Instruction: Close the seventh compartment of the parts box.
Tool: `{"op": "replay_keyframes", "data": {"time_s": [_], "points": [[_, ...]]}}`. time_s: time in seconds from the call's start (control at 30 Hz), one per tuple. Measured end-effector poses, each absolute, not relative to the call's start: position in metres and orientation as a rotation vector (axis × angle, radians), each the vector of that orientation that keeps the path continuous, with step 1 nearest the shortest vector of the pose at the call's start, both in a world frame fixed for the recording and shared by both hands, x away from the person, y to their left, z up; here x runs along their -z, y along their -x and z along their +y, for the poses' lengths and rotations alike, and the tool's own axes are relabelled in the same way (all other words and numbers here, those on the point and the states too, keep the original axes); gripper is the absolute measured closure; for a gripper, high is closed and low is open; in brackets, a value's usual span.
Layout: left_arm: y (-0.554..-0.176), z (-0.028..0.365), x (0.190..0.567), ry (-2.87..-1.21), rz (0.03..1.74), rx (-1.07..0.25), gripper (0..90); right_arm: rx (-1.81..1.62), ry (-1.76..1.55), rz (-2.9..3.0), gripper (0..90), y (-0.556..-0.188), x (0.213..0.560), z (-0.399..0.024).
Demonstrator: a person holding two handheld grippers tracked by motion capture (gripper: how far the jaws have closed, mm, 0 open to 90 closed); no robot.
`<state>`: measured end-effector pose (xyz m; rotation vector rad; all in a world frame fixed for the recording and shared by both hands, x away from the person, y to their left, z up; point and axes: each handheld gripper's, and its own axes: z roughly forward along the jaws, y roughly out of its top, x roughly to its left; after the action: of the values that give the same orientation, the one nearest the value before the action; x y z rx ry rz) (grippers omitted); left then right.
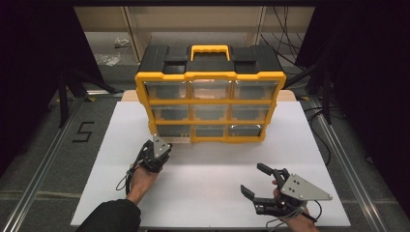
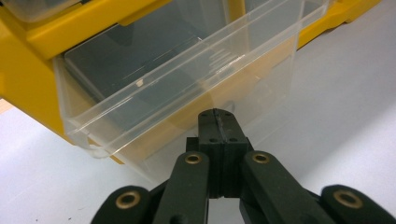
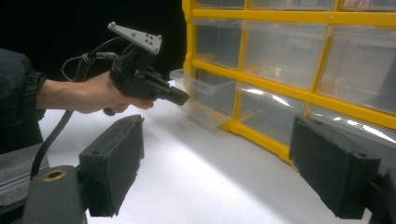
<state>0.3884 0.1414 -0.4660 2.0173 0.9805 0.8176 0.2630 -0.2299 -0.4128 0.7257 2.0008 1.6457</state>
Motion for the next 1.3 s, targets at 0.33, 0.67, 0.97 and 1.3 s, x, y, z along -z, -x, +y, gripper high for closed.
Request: {"op": "replay_keyframes", "data": {"time_s": [0.33,0.67,0.97,1.3], "points": [[-0.3899,0.1450,0.4657,-1.999,1.001,-0.812,89.7,-1.645,-0.725,2.000,18.9,-0.2631,0.4128,-0.2300],[-0.3925,0.1460,0.4666,-1.983,1.018,-0.812,89.7,-1.646,-0.725,1.999,19.0,-0.2633,0.4128,-0.2301],[-0.3943,0.1466,0.4677,-1.977,1.025,-0.821,89.7,-1.646,-0.726,2.000,19.0,-0.2634,0.4129,-0.2302],[-0.3974,0.1478,0.4684,-1.968,1.026,-0.829,89.7,-1.646,-0.726,2.001,19.0,-0.2633,0.4129,-0.2301]]}}
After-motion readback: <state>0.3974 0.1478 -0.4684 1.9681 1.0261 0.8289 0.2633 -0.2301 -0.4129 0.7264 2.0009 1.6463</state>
